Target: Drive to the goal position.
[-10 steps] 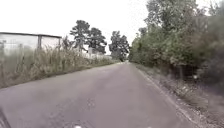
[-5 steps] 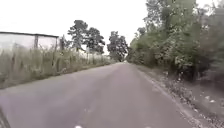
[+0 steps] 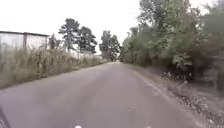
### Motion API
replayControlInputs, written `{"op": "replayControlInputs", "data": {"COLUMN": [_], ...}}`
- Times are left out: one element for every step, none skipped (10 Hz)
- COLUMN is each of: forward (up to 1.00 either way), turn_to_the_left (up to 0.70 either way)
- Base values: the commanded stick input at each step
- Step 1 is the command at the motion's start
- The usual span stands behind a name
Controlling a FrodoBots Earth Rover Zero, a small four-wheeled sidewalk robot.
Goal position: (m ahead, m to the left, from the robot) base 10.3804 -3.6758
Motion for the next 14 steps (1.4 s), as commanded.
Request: {"op": "replayControlInputs", "data": {"forward": [1.0, 1.0, 0.99, 0.07, 0.07, 0.07, 0.07, 0.08, 0.08, 0.07, 0.07, 0.07, 0.07, 0.07], "turn_to_the_left": [-0.02, 0.0, 0.0, 0.0, 0.0, 0.0, 0.0, 0.0, 0.0, 0.0, 0.0, 0.0, 0.0, 0.0]}}
